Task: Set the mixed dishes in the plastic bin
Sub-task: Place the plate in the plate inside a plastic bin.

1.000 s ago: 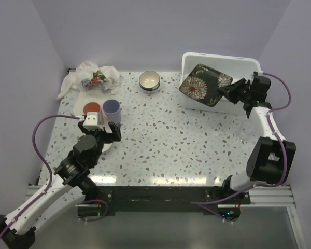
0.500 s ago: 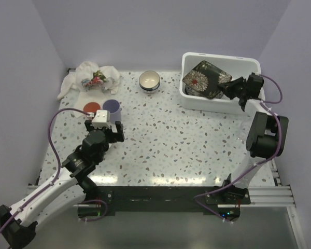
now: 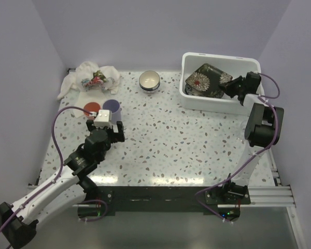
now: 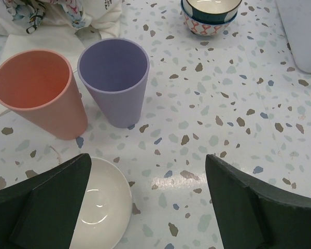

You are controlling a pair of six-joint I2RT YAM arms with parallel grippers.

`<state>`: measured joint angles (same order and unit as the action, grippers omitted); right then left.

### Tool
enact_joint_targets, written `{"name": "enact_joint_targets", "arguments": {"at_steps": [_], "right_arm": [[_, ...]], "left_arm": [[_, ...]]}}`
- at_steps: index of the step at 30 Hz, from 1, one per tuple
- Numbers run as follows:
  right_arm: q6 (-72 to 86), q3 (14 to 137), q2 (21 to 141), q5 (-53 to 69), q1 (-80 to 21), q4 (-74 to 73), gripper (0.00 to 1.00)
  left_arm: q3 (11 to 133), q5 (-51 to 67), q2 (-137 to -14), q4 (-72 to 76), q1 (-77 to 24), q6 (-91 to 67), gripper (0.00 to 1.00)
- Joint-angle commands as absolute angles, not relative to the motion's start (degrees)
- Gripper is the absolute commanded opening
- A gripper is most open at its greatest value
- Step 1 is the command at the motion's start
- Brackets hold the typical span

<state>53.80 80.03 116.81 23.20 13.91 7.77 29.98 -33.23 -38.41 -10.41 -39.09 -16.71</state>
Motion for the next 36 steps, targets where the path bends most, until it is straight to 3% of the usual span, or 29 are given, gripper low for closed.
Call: {"name": "enact_joint_targets", "arguments": {"at_steps": [1, 13, 22, 36], "right_arm": [[51.16, 86.83, 115.66, 25.66, 14.06, 9.94, 0.00], [46.59, 91.31, 120.41, 29.00, 13.80, 1.06, 0.04], [36.31, 96.85, 118.40, 27.16, 11.87, -13.00, 0.40], [21.90, 100.10, 113.38, 19.95, 10.55, -28.12, 0.59]], "left_arm": [[30.32, -33.75, -38.76, -8.53, -38.76, -15.38, 0.96], [30.32, -33.22, -39.02, -8.44, -38.58, -15.38, 0.96], [30.41, -32.78, -39.20, -8.44, -38.50, -15.38, 0.96], [30.59, -32.26, -38.94, -8.35, -38.50, -15.38, 0.95]]}}
